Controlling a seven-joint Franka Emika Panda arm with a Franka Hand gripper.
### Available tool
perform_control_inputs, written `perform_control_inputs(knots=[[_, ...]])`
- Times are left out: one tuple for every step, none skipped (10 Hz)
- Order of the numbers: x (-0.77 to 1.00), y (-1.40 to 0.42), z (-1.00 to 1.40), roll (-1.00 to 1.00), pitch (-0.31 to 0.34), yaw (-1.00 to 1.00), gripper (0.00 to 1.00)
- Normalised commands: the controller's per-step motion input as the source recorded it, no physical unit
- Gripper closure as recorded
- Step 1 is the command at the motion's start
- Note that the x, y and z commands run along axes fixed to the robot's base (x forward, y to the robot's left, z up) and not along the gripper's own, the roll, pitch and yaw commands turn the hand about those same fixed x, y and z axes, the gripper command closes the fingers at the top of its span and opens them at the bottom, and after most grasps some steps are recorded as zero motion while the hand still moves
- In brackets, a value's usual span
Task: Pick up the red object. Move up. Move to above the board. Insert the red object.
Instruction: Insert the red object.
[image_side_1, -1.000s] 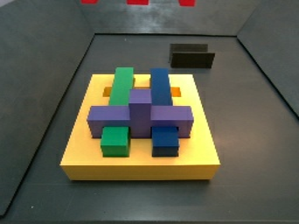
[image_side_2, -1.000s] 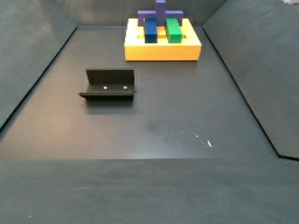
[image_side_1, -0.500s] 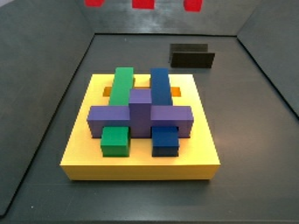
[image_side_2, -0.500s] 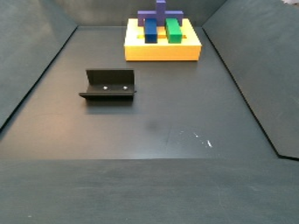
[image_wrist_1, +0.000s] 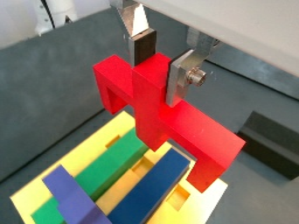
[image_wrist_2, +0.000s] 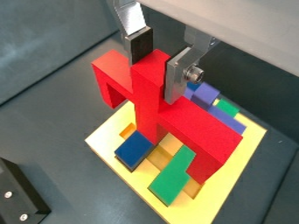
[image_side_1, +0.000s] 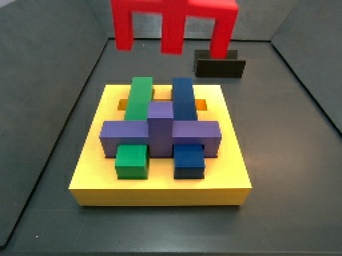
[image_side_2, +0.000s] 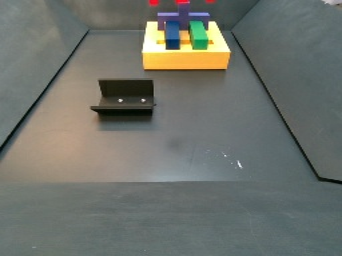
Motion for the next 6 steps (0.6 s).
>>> perform_control_inputs(knots=[[0.0, 0.0, -1.0, 0.08, 0.0, 0.0, 1.0], [0.0, -0.01, -0.87, 0.12, 0.0, 0.0, 1.0], [0.0, -0.05, -0.61, 0.06, 0.0, 0.0, 1.0], [-0.09, -0.01, -0.42, 0.0, -0.027, 0.0, 1.0], [-0.25, -0.02, -0.17, 0.0, -0.104, 0.0, 1.0], [-0.21, -0.02, -0.13, -0.05, -0.15, 0.0, 1.0]])
